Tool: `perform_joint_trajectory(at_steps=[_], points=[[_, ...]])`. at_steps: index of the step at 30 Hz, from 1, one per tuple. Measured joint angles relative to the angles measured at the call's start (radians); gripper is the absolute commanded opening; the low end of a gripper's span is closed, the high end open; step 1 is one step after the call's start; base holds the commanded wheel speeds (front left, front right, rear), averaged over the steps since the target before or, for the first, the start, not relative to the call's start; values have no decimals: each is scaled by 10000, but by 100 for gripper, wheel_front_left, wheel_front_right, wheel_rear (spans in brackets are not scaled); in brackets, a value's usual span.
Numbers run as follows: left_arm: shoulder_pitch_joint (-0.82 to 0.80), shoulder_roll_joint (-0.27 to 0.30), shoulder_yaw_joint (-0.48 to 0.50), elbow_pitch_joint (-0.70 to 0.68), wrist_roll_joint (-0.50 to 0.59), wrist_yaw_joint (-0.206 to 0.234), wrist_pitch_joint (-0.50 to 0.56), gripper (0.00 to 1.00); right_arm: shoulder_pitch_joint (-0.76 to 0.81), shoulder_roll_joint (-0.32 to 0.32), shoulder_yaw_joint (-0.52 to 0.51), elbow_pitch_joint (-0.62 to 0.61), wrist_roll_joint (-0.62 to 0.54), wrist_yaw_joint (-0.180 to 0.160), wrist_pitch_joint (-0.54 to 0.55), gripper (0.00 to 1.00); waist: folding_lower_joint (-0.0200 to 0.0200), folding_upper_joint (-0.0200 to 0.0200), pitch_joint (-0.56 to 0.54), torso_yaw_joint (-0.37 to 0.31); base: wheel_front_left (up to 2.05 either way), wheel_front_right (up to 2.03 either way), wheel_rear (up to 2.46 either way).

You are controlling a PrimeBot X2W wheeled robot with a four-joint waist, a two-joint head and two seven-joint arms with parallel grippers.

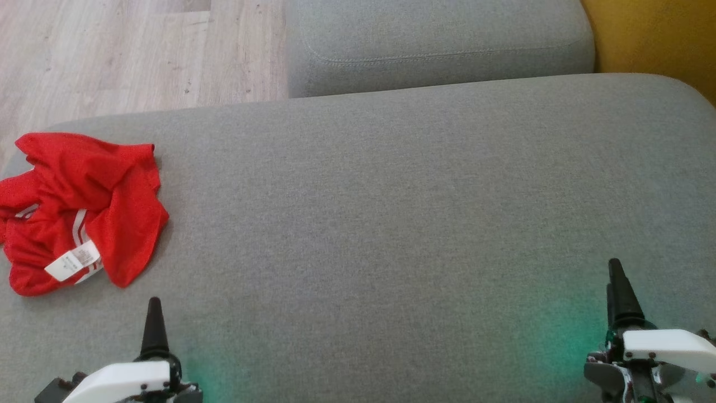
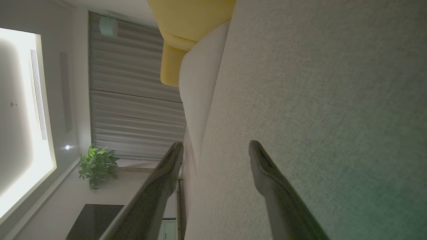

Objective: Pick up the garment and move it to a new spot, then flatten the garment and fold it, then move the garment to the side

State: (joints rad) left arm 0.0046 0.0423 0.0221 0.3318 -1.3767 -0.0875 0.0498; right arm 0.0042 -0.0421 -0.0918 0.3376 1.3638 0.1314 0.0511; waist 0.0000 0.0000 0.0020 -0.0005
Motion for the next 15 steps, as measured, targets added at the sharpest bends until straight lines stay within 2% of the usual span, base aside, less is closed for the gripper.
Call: perform_joint_trajectory(at_steps=[15], points=[[1,77,-453,-228,1921,224,-410,100,-3,0,295,-138,-1684,0,-384,100,0,0,-39,1,0,0,0]])
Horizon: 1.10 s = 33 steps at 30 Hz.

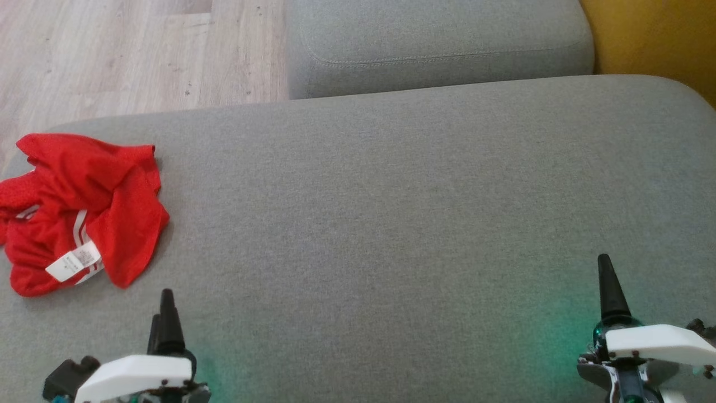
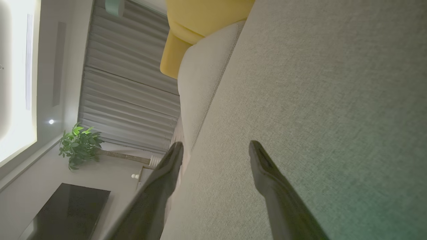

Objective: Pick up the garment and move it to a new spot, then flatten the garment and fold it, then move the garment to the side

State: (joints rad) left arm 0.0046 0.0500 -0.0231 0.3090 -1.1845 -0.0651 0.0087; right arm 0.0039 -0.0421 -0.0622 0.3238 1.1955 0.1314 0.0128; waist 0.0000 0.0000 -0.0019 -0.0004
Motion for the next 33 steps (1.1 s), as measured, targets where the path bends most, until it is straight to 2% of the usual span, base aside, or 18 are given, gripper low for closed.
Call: perform_joint_trajectory(at_steps=[33], points=[[0,190,-819,-265,4125,479,-943,100,-134,-2,662,-232,-4096,0,-686,100,0,0,-95,-57,0,0,0]])
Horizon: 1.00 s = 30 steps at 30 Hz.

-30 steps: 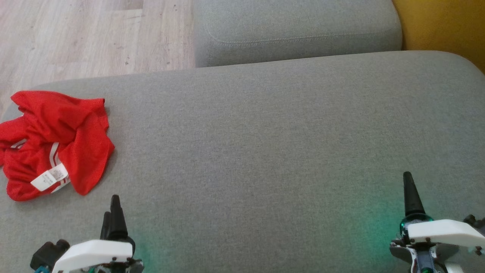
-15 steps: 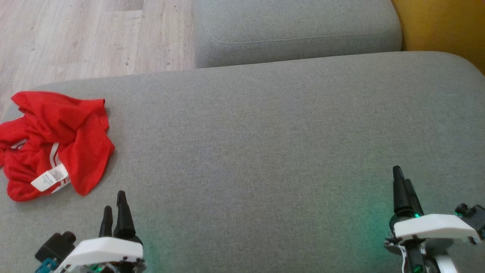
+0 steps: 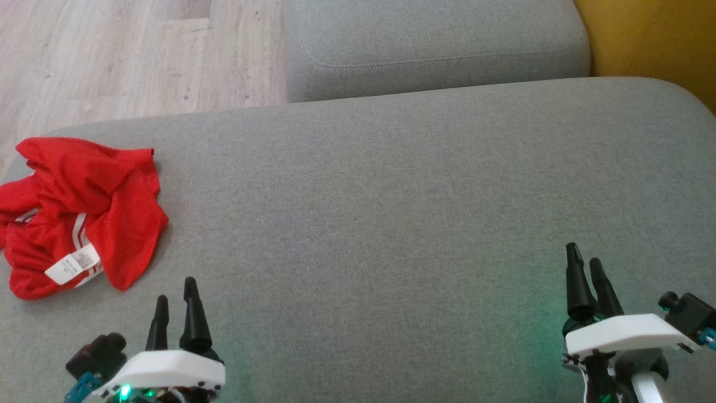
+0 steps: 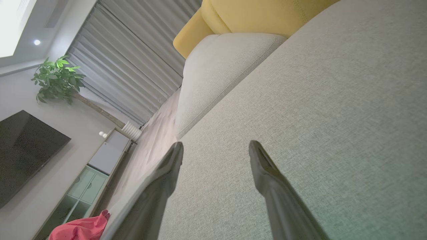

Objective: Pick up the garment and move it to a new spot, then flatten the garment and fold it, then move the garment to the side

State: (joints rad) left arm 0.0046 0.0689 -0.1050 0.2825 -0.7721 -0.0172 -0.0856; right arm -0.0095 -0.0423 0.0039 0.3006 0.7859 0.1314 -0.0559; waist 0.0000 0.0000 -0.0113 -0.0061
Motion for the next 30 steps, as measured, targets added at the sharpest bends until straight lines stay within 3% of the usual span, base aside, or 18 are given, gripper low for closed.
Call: perform_joint_trajectory(at_steps=[30], points=[[8,125,-571,174,3350,435,-836,100,-3,-4,570,-75,-3446,0,-414,100,0,0,-178,-82,0,0,0]])
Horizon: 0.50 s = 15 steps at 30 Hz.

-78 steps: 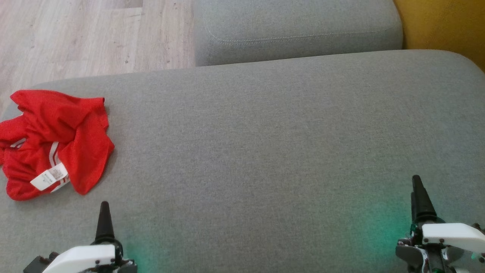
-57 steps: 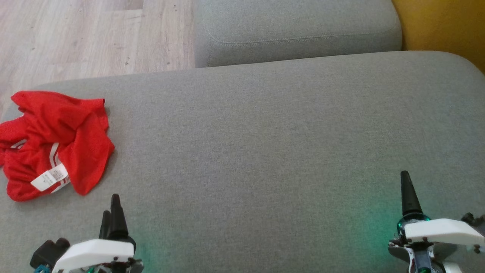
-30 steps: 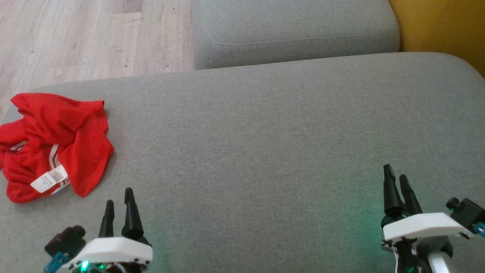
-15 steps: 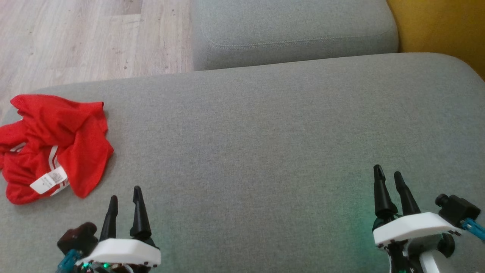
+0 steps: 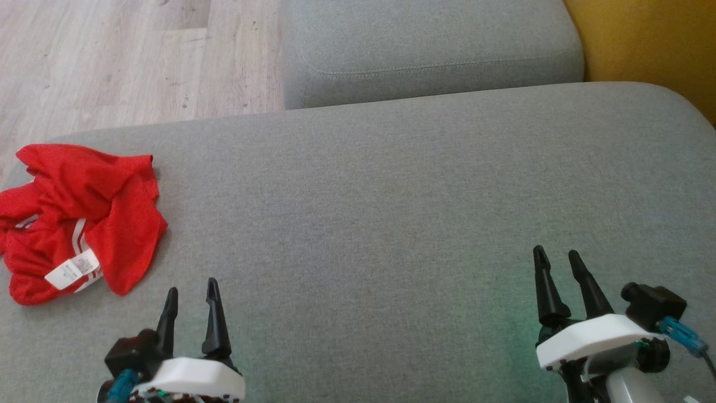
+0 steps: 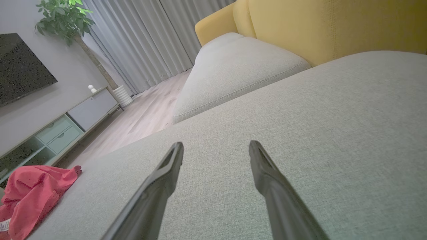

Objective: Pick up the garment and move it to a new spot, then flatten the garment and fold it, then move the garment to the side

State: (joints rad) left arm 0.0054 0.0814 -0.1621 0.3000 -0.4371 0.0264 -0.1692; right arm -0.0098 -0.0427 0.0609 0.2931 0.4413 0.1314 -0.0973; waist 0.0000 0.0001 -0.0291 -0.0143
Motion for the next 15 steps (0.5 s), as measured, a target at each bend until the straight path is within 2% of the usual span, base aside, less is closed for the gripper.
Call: perform_joint_trajectory(at_steps=[15], points=[[1,-10,-36,372,1348,192,-435,100,0,-2,267,-115,-1655,0,-280,100,0,0,-70,-67,0,0,0]])
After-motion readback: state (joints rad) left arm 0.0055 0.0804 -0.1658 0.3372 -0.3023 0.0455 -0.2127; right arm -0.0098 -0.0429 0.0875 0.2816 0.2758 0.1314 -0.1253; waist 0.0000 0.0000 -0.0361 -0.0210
